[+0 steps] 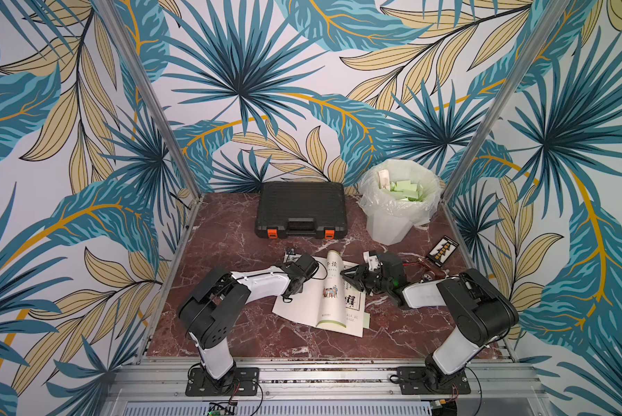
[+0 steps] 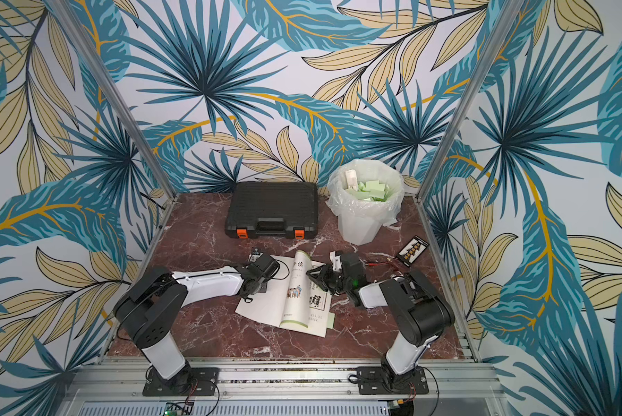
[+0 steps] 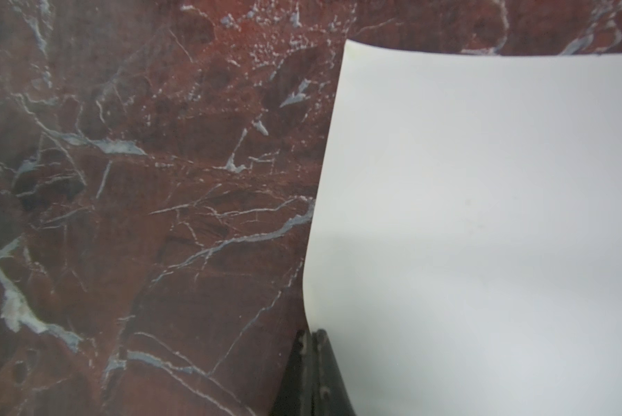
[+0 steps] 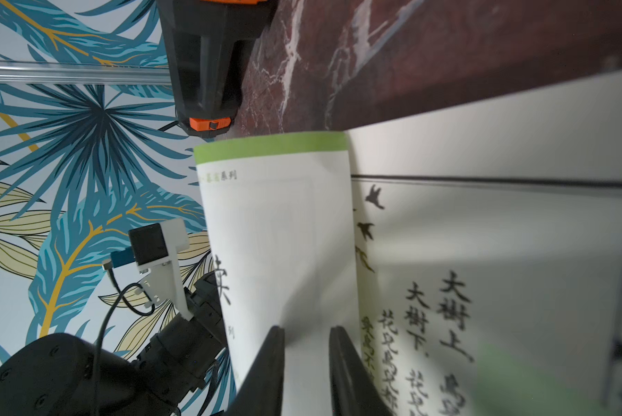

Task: Peel off the used sticky note
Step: Turn the page of the book at the center of the board.

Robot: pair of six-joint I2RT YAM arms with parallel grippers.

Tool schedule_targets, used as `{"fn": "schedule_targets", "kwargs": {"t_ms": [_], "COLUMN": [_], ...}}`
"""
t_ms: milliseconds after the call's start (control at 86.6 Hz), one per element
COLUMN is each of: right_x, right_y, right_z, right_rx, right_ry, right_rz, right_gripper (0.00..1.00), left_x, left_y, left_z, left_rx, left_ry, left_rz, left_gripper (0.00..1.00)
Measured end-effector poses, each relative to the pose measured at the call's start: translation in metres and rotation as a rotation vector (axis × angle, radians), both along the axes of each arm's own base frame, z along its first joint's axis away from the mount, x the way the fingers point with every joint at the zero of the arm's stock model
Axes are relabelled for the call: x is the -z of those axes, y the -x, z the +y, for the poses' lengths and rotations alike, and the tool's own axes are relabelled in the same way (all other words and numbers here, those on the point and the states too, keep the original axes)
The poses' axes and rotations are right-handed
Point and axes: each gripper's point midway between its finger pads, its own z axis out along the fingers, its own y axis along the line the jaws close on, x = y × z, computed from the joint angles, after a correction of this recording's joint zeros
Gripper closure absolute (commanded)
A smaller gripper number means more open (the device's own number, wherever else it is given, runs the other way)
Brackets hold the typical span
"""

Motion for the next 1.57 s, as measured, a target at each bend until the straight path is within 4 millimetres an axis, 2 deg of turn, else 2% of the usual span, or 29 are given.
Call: {"fn": "schedule_targets", "kwargs": {"t_ms": [162,601,716,866,1086,1236,1363,1467,1571], "right_x": [-0.011,-0.018,-0.020,-0.020,-0.018,-0.008,0.012,0.024,0.025], "right_y": [0.000,-0.001,-0.003,-0.004,-0.006,-0.007,-0.005,-0.004,-0.005], "right_z": [0.017,0.058,0.061,0.062,0.060,0.058,0.057,0.056,0.057], "right_rx": [-0.037,-0.116,-0.120,-0.120,-0.112,-0.107,-0.105,-0.105,-0.104], "right_ry": [-0.015,-0.029,-0.031,-0.027,-0.008,0.016,0.038,0.050,0.051], "right_rz": [-0.025,-0.026,-0.027,-0.022,-0.019,-0.012,0.031,0.056,0.055], "right_gripper": [0.74,0.74,0.74,0.74,0.74,0.74,0.74,0.74,0.74], "left_x": [0.000,-0.001,-0.001,-0.003,-0.008,-0.024,-0.046,-0.074,-0.109], "left_y": [0.000,-0.004,-0.005,-0.002,0.010,0.015,0.019,0.023,0.028], "left_z": [0.000,-0.012,-0.016,-0.018,-0.020,-0.019,-0.017,-0.016,-0.021], "left_rx": [0.003,0.028,0.036,0.046,0.060,0.065,0.071,0.087,0.128], "left_ry": [0.002,0.071,0.091,0.116,0.164,0.197,0.230,0.281,0.357], "left_rz": [0.002,0.004,0.005,0.008,0.036,0.015,-0.021,-0.070,-0.139], "left_gripper": [1.00,0.94,0.87,0.69,0.50,0.43,0.41,0.38,0.36]}}
